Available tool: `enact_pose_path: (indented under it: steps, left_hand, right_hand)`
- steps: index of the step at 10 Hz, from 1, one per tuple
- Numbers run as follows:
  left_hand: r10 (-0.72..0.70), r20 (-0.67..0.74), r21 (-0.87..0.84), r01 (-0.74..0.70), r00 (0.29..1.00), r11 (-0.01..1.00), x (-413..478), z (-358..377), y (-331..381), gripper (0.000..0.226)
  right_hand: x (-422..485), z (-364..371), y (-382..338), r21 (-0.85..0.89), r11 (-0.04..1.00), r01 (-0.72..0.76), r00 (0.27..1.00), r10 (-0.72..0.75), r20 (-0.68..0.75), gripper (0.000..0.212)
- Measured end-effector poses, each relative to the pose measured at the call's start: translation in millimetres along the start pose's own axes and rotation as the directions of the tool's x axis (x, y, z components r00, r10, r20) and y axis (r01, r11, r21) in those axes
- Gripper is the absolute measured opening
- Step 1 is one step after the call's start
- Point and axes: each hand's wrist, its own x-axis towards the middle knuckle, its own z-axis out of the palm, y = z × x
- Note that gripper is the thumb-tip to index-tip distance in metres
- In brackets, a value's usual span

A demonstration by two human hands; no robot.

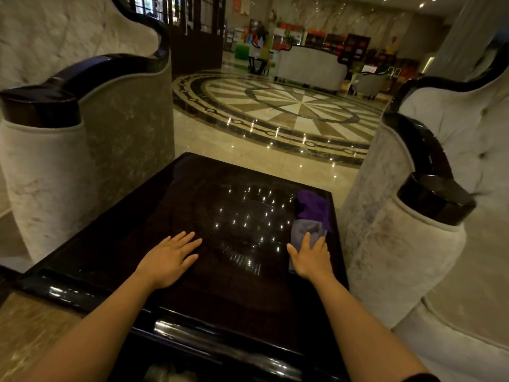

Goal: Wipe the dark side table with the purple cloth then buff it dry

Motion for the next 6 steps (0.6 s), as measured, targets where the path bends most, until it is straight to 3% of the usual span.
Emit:
enact_pose_path:
  steps: [2,3,5,6]
  left_hand:
    - [-0.086,0.111,0.141,0.070,0.990,0.988,-1,-9,12,0.051]
    - [-0.156,0.152,0.175,0.128,0.976,0.976,-3,-20,27,0.053]
    - [-0.131,-0.017,0.161,0.132,0.991,0.978,-6,-69,85,0.058]
    - [-0.105,-0.168,0.099,0.123,0.980,0.987,-6,-130,119,0.058]
  right_hand:
    - [1,-11,7,0.030,0.999,0.030,0.994,-0.033,0.102,0.070]
    - [-7,-22,10,0.011,0.997,0.083,0.994,-0.083,0.067,0.068]
    - [-36,-84,11,-0.029,0.975,0.219,0.975,-0.218,0.030,0.065]
    - [-53,-145,6,-0.037,0.966,0.256,0.966,-0.257,-0.033,0.065]
